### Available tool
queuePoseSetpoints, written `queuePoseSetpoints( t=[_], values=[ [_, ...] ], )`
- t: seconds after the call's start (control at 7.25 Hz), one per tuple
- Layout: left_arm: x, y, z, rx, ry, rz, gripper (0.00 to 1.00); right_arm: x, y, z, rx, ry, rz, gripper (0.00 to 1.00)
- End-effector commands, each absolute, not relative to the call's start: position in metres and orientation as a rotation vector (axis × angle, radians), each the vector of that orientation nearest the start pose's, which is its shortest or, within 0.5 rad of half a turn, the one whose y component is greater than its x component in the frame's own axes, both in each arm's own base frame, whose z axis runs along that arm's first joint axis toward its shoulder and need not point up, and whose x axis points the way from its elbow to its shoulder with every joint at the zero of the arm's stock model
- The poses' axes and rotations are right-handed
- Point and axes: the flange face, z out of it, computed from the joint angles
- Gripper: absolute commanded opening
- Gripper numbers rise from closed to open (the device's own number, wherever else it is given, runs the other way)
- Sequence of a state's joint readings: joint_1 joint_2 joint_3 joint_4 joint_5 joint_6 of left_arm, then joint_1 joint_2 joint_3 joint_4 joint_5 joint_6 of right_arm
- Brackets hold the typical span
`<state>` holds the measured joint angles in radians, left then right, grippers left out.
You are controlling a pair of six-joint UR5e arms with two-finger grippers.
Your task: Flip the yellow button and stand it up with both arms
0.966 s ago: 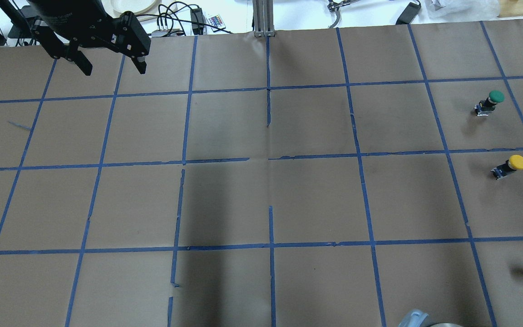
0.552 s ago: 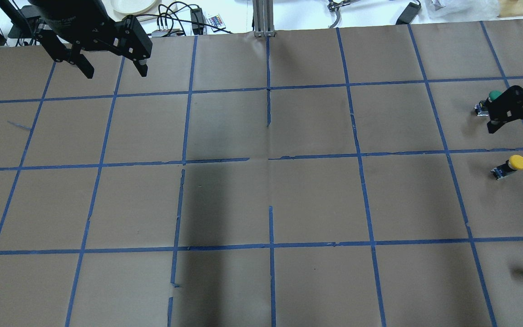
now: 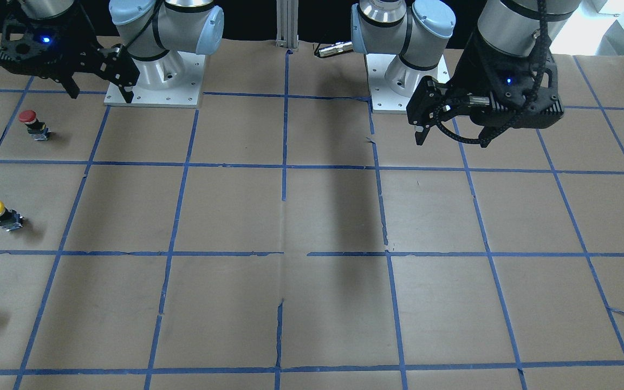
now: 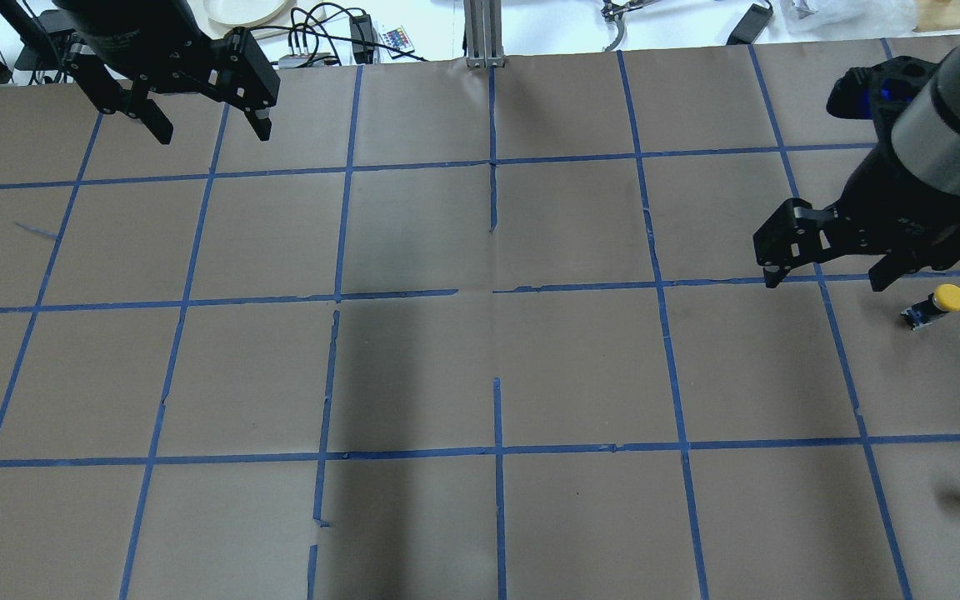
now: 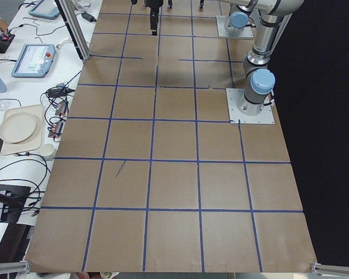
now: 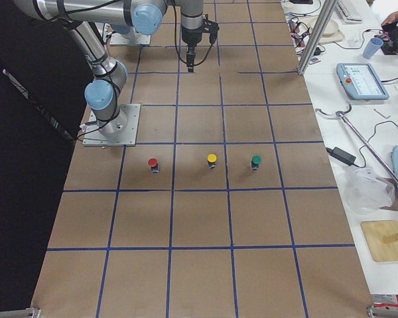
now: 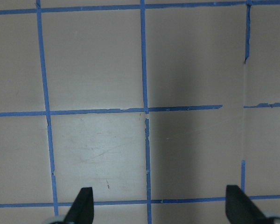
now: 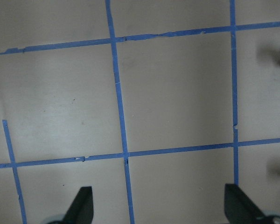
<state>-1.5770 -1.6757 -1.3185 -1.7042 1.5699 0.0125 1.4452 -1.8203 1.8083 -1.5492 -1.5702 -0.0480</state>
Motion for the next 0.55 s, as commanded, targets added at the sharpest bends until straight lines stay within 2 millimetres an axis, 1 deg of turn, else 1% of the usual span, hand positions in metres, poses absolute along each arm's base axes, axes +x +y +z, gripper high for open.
queuePoseSetpoints(
  t=[0.0, 0.14, 0.28, 0.41],
  values=[
    [-0.136, -0.532, 0.544, 0.026, 3.131, -0.012, 1.0, 0.097, -0.408, 0.483, 0.108, 3.138, 0.007, 1.0],
    [-0.135, -0.53, 0.546, 0.024, 3.131, 0.007, 1.0, 0.097, -0.416, 0.487, 0.104, 3.14, -0.002, 1.0],
    [-0.135, -0.531, 0.543, 0.024, 3.137, 0.038, 1.0, 0.096, -0.431, 0.491, 0.106, 3.129, -0.003, 1.0],
    [-0.136, -0.542, 0.53, 0.019, 3.145, 0.065, 1.0, 0.105, -0.436, 0.488, 0.11, 3.127, 0.014, 1.0]
  ],
)
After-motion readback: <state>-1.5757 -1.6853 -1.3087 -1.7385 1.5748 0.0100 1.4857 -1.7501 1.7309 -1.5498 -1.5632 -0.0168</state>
